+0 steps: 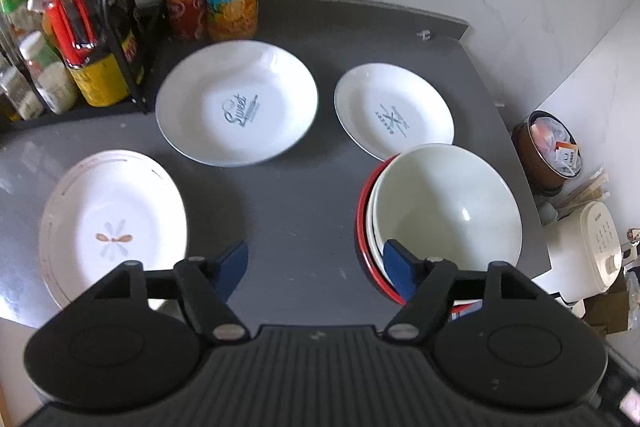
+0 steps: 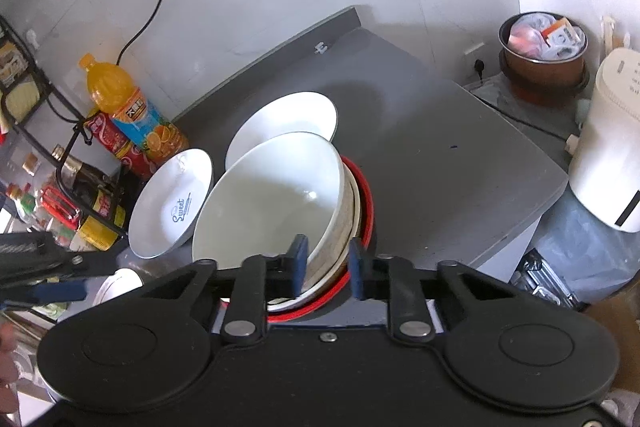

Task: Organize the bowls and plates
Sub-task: 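Move both grippers toward the white 'Sweet' and 'BAKERY' plates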

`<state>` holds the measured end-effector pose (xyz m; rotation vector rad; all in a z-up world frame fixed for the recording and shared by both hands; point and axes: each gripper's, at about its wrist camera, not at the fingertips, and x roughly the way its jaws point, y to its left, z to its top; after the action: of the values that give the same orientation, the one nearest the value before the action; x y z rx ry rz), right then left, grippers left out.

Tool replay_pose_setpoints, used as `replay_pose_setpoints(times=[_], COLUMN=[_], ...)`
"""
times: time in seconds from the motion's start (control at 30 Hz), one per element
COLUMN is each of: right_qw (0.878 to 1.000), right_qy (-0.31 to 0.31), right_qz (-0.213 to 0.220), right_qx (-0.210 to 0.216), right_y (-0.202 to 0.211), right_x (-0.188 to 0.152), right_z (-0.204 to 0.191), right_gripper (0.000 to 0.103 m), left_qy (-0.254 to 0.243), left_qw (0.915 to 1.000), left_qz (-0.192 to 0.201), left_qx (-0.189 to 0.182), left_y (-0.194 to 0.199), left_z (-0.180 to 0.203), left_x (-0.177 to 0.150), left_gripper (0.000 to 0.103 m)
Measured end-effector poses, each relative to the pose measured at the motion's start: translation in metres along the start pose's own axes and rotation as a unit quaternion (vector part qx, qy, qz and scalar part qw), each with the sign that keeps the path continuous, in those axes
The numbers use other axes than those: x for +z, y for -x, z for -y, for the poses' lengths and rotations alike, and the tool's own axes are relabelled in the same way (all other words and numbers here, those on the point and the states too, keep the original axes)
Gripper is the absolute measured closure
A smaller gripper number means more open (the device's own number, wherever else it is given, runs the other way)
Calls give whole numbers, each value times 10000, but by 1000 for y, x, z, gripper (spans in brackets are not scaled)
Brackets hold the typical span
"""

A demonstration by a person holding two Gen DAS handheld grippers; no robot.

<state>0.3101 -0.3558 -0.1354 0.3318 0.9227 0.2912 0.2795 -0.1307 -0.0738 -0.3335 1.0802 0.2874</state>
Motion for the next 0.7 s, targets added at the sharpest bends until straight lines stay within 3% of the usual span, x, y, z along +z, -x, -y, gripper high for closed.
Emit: replay_pose_setpoints(times=[0.27, 0.53, 0.7], right_qw=[9996, 9996, 9995], right_qy=[-146, -30, 84], right_qz=[-196, 212, 298], right_qx=[-117, -190, 12], right_y=[-14, -5, -13], right_x=[1, 18, 29], right_z=[-8, -44, -72], right_gripper=[93, 88, 54], left_qy=[194, 551, 491], left_qw=[9996, 9981, 9981], left_qz=[175, 269, 378], left_qx=[-65, 42, 6], left_y=[14, 9, 5], left_z=[-26, -77, -99], left_x=[2, 23, 42], left_gripper=[25, 24, 24])
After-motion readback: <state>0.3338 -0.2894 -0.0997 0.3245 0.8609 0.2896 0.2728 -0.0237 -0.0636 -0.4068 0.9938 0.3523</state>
